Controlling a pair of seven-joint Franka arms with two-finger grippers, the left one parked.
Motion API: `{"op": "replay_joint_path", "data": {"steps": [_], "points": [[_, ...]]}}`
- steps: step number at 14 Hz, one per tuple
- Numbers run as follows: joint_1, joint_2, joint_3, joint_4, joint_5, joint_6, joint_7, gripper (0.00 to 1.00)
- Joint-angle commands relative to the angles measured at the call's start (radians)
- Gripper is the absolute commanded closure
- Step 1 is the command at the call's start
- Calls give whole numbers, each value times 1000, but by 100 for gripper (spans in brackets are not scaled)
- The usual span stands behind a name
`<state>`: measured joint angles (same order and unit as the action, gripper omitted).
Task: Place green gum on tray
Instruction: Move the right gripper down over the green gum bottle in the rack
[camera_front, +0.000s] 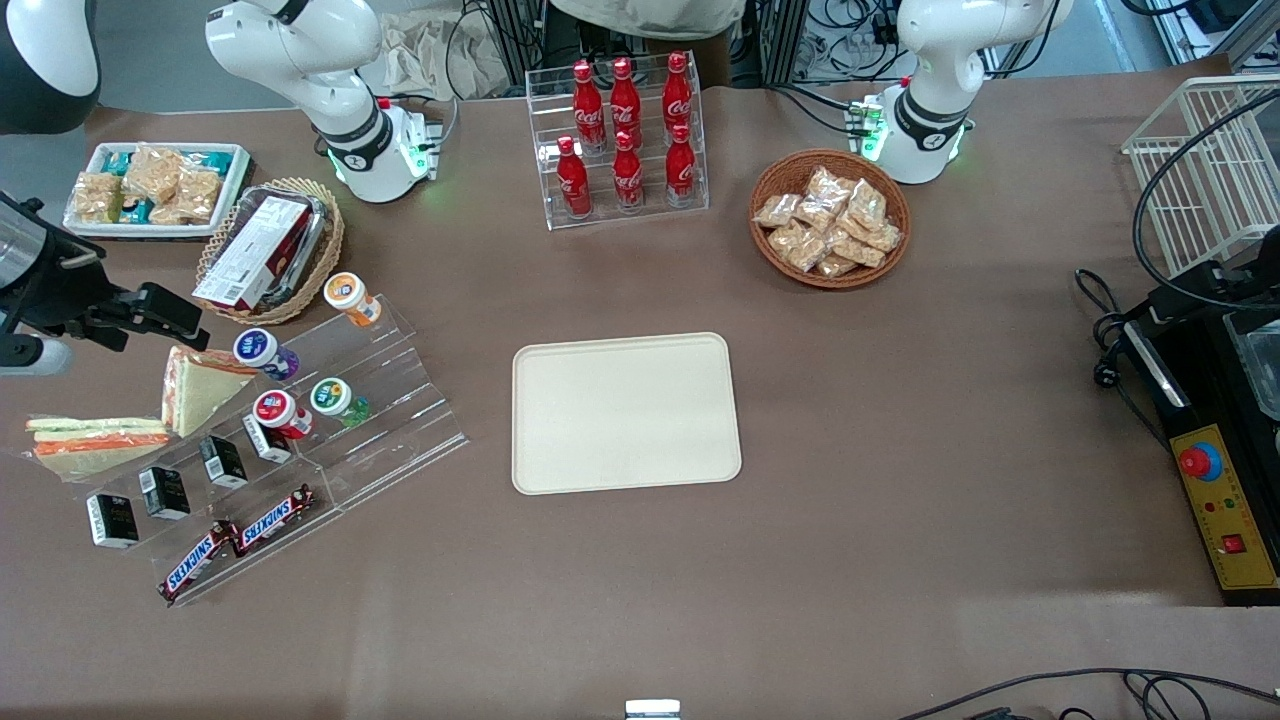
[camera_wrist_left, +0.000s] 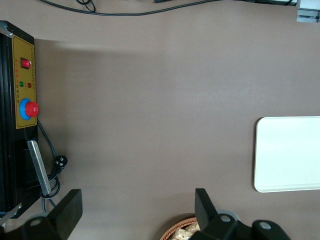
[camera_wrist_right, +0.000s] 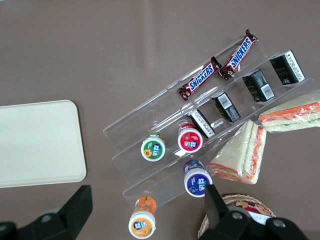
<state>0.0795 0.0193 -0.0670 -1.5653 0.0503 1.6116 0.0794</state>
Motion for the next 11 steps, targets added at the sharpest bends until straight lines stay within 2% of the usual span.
{"op": "replay_joint_path", "data": {"steps": [1, 7, 11], "points": [[2, -1, -2, 2, 14, -16, 2, 0], [42, 11, 0, -51, 3, 30, 8, 0], [45, -7, 0, -243, -16, 178, 5, 0]]}}
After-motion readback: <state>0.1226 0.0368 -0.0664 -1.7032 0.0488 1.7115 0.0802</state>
